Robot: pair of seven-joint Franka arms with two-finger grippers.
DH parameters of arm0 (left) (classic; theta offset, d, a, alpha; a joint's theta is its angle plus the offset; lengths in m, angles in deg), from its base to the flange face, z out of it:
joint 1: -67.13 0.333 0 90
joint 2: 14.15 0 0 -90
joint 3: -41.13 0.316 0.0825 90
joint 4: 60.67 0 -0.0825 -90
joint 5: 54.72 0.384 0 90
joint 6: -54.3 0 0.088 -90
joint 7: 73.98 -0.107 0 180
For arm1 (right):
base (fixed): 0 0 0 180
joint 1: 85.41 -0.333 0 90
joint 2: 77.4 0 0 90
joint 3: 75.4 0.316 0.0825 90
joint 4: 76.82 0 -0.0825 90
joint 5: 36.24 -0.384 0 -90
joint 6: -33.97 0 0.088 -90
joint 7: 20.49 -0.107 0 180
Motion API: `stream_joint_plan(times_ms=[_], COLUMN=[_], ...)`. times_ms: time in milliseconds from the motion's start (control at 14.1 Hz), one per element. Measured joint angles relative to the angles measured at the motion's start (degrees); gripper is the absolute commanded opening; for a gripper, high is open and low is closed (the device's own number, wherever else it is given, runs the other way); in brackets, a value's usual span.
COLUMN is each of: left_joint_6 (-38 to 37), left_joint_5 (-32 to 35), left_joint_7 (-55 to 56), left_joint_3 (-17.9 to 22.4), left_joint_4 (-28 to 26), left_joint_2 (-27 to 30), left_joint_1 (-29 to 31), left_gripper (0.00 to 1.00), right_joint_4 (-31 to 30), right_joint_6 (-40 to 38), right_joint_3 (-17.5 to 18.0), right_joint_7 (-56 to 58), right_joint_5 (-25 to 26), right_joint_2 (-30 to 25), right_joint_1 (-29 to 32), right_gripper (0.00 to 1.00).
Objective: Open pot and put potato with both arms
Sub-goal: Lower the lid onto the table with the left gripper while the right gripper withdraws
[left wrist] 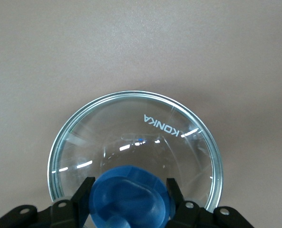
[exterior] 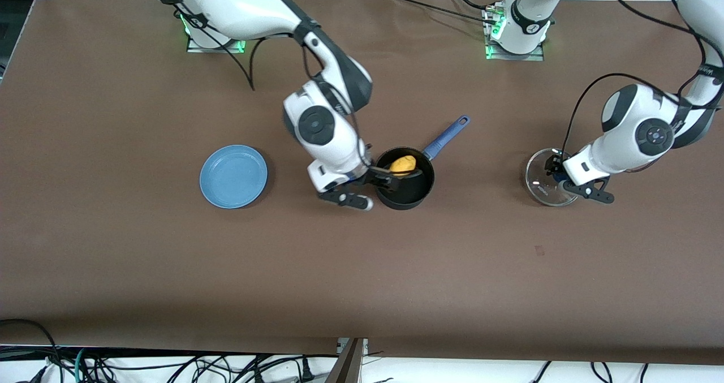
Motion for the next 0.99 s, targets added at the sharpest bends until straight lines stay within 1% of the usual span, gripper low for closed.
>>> stream_joint_plan(times_ms=[71, 213, 426, 568, 639, 710, 781, 852, 995], left_joint_6=[0.0, 0.0, -0.1, -0.6, -1.6, -3.2, -5.0, -7.3, -13.5], left_joint_5=[0.1, 0.1, 0.1, 0.1, 0.1, -0.4, -1.7, -3.1, -4.4], left_joint_7=[0.3, 0.3, 0.3, 0.3, 0.3, 0.5, 0.7, 0.9, 1.1], left_joint_3=[2.1, 3.8, 4.0, 3.8, 3.4, 2.2, 0.0, -3.3, -12.7], left_joint_4=[1.0, 2.1, 3.6, 4.5, 4.9, 5.3, 5.7, 6.0, 7.0], left_joint_2=[-0.5, -1.4, -1.7, -1.6, -1.3, -0.6, 0.3, 1.6, 4.1], left_joint_1=[-2.4, -4.4, -4.3, -4.2, -4.1, -3.6, -2.3, 0.2, 7.8], left_gripper=[1.0, 1.0, 1.0, 1.0, 1.0, 1.0, 1.0, 1.0, 1.0], right_joint_4=[0.1, 0.1, 0.1, 0.1, -0.1, -0.8, -2.1, -3.7, -6.8], right_joint_6=[-3.3, -10.5, -17.2, -21.8, -23.7, -25.0, -25.8, -26.7, -28.8], right_joint_3=[-0.3, -2.8, -7.9, -11.6, -12.7, -13.3, -13.5, -13.7, -13.7], right_joint_7=[3.1, 8.5, 20.4, 27.4, 30.7, 34.2, 37.9, 41.5, 46.5], right_joint_5=[1.8, 4.6, 5.6, 5.8, 6.0, 6.2, 6.5, 6.7, 8.3], right_joint_2=[-1.1, -3.0, -4.8, -7.0, -8.4, -10.1, -12.0, -14.1, -18.4], right_joint_1=[1.8, 3.8, 5.6, 6.5, 7.5, 9.2, 11.4, 13.8, 18.2], right_gripper=[1.0, 1.0, 1.0, 1.0, 1.0, 1.0, 1.0, 1.0, 1.0])
